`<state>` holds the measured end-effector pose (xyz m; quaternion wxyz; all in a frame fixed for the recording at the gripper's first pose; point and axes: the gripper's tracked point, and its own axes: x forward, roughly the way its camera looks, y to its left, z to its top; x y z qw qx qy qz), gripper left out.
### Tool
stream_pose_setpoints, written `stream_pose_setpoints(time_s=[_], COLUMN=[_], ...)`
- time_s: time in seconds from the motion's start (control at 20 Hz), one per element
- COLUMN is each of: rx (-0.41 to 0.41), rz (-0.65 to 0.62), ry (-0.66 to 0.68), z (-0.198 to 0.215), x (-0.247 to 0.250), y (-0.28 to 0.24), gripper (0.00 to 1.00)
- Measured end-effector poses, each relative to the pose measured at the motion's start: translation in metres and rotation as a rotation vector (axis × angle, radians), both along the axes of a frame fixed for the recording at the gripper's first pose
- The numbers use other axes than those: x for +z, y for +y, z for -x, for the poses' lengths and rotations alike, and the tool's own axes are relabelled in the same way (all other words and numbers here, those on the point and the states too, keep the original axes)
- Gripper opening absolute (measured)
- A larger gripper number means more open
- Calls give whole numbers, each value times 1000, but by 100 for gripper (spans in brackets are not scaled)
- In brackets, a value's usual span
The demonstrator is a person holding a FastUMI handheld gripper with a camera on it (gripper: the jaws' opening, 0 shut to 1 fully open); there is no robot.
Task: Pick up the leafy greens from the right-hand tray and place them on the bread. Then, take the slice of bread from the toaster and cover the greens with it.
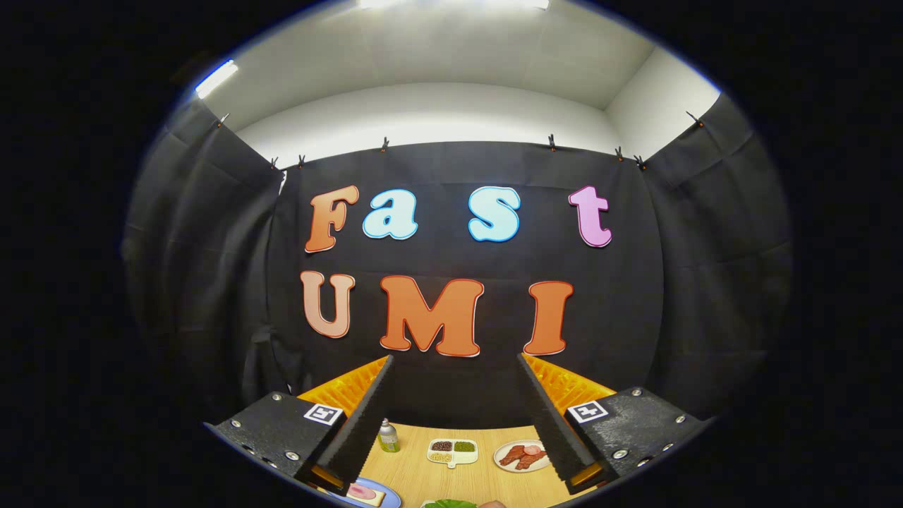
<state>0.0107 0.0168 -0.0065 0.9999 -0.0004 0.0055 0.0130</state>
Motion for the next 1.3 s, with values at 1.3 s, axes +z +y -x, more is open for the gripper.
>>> stream_pose_setpoints(time_s=[1.3], rx=[-31], rz=[-61], ry=[104], z=[-1], x=[-96], y=[-28], gripper=[100])
